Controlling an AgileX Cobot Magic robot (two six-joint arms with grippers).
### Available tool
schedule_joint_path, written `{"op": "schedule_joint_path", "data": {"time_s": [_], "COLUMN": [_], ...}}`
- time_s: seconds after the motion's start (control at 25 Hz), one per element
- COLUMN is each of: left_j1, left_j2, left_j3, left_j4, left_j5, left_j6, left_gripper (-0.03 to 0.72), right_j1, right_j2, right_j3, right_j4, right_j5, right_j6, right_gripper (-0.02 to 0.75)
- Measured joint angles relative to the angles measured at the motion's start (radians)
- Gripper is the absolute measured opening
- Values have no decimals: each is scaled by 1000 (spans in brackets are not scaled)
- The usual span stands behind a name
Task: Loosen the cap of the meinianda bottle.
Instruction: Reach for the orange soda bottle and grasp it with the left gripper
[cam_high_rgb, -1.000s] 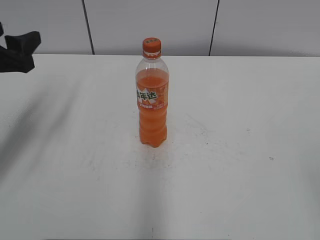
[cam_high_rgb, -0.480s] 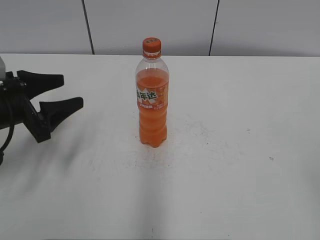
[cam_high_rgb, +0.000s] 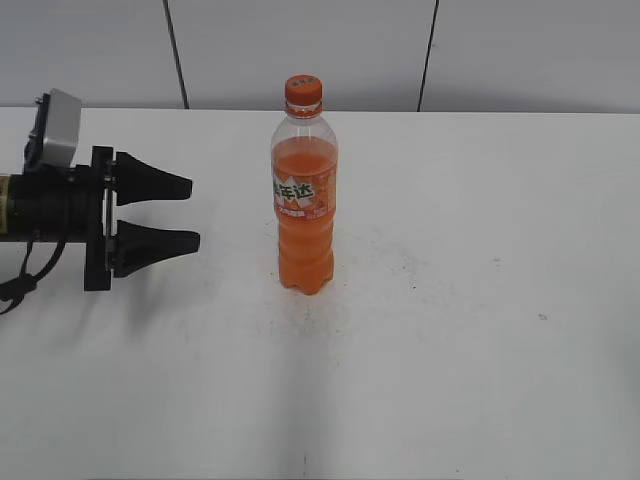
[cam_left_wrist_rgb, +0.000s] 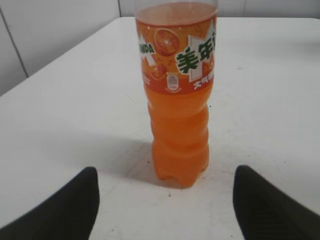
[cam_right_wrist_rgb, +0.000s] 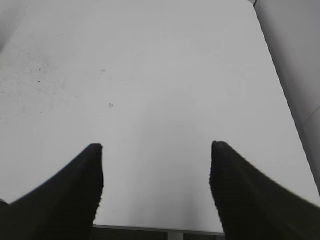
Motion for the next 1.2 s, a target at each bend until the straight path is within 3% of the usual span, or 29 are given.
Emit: {"op": "schedule_joint_path", "data": {"time_s": [0.24,0.44,1.2], "left_j1": [-55,-133,-344], "left_j2": [126,188,336], "left_j3": [-183,-287,-487], "left_j4": [93,111,31], "left_j5": [-1,-1,-1], "left_j6": [-120,-152,-229], "left_gripper": [509,509,509], "right_j1": [0,0,0], "right_j2": [0,0,0], "right_j3": [0,0,0], "right_j4": [0,0,0], "right_j5": [-1,-1,-1], "right_j6": [0,0,0], "right_gripper": [503,503,503]}}
